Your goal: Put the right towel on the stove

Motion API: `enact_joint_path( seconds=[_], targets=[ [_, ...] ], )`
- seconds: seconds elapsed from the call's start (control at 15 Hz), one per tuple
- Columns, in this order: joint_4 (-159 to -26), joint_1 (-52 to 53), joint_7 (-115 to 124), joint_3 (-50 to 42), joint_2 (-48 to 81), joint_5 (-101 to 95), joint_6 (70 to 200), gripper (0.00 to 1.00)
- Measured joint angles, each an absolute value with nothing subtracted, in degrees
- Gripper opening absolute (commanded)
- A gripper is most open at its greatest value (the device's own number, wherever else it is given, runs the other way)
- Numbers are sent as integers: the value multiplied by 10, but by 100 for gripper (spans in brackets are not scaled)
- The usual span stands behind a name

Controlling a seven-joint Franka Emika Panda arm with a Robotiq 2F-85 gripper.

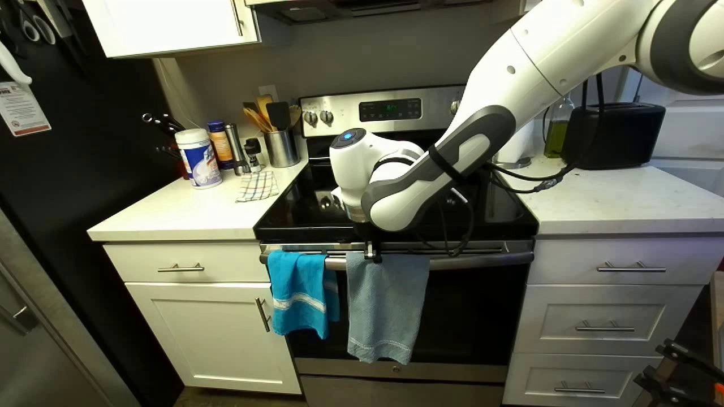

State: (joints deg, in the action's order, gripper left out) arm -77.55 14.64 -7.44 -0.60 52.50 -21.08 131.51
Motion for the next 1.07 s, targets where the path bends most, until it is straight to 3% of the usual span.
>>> enact_joint_path(
  seconds=[1.07],
  targets=[
    [-855,121,-70,2,409,-181,1315,2]
  ],
)
